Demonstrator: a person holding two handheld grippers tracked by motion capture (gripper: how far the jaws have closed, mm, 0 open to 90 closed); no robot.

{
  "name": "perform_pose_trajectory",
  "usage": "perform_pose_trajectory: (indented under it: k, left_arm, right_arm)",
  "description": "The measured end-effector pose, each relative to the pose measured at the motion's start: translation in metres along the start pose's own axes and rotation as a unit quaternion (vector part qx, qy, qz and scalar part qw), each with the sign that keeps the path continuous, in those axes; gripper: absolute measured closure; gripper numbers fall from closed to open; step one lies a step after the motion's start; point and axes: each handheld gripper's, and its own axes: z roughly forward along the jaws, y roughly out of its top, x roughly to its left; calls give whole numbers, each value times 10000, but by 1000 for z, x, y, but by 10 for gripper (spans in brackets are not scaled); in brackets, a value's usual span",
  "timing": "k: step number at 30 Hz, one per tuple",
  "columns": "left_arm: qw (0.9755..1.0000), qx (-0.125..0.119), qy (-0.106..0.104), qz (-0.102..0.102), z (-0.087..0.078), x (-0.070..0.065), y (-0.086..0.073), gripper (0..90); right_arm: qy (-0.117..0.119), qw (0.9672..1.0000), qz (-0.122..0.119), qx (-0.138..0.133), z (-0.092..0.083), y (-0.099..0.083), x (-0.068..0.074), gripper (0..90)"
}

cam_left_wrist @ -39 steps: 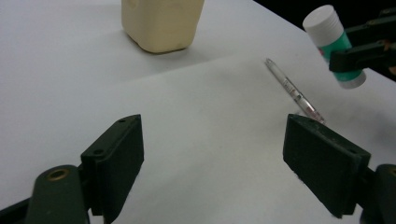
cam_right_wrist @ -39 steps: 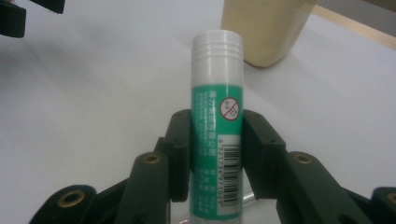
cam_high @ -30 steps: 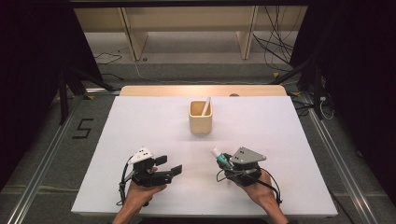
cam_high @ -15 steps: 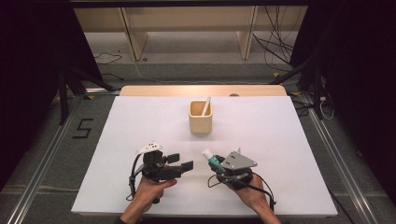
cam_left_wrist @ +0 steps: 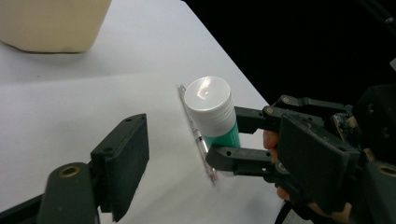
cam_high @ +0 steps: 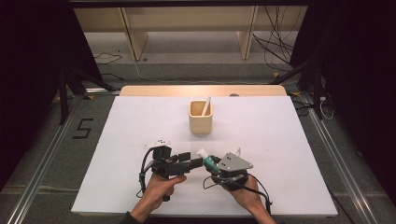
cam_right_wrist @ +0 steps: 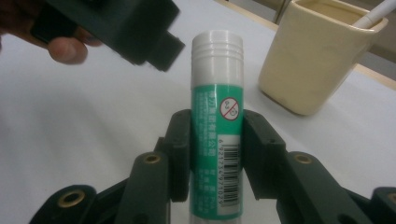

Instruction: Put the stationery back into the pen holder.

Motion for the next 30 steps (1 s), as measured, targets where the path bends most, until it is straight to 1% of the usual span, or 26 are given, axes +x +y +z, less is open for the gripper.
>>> perform_pose_trajectory:
  k: [2,5,7,11,19,21,26,30]
  left_arm:
    - [10000,-21,-2,-14,3,0,0,270]
    - [9999,-75,-18,-100,5,1,-1,297]
    - [9999,-89,-28,-123,7,1,-1,313]
    - [9997,-158,-63,-185,10,1,-3,351]
    - [9994,-258,-89,-199,13,1,-5,440]
    - [9993,-274,-82,-240,13,3,-6,463]
    - [9990,-293,-165,-308,15,6,-8,513]
    - [9989,-297,-210,-303,16,6,-9,546]
  right_arm:
    - [-18,10000,4,-47,0,0,0,659]
    - [-9,9999,60,-87,0,0,0,659]
    - [23,9999,91,-97,0,0,1,659]
    - [57,9999,81,-85,1,1,2,659]
    - [120,9998,86,-105,3,0,5,659]
    - [135,9998,108,-102,3,0,6,659]
    - [168,9997,123,-102,3,0,6,659]
    - [183,9997,142,-97,4,0,7,659]
